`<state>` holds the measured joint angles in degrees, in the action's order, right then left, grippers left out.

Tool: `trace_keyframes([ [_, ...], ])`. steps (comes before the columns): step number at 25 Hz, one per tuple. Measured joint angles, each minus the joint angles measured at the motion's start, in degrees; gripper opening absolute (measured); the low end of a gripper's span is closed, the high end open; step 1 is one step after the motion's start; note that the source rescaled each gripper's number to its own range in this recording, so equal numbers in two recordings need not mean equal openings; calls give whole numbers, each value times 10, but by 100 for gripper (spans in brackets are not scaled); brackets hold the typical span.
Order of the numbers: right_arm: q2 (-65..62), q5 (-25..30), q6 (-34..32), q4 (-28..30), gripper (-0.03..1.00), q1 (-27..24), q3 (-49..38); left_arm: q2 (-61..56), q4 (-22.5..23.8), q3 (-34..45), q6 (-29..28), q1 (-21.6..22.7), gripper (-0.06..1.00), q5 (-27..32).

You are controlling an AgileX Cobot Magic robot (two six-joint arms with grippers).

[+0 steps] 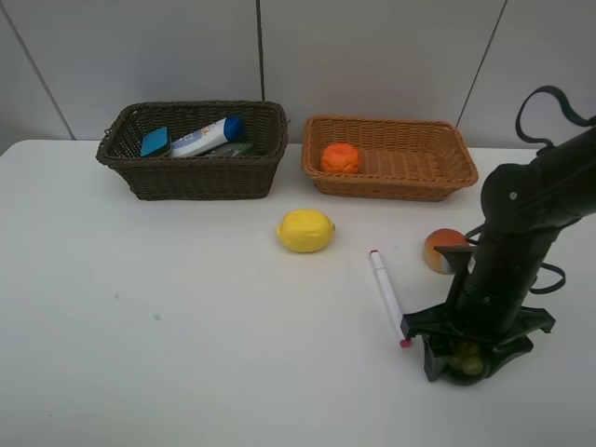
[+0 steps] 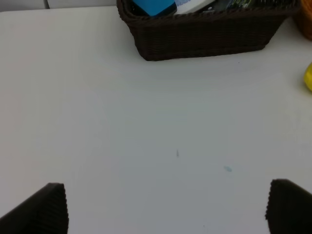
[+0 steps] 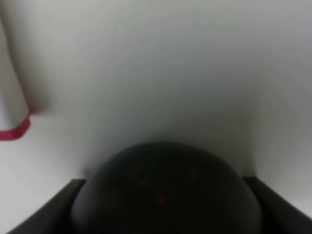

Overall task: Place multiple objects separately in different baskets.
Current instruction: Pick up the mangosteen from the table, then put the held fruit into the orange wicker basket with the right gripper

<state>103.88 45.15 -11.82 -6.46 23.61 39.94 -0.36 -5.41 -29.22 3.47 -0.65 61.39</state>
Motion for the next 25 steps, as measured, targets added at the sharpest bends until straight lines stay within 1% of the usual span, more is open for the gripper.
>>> trace_keyframes([
  [6,-24,24,0,0,63,0,7,0,0,0,0,0,100,0],
  [10,-79,66,0,13,63,0,66,0,0,0,0,0,100,0],
  [13,-99,106,0,51,63,0,144,0,0,0,0,0,100,0],
  [14,-100,116,0,73,63,-3,173,0,0,0,0,0,100,0],
  [17,-81,125,0,110,63,-30,260,0,0,0,0,0,100,0],
  [19,-54,125,1,120,63,-56,319,0,0,0,0,0,100,0],
  [22,17,124,28,121,63,-93,418,0,0,0,0,0,100,0],
  [25,97,117,56,107,63,-111,515,0,0,0,0,0,100,0],
])
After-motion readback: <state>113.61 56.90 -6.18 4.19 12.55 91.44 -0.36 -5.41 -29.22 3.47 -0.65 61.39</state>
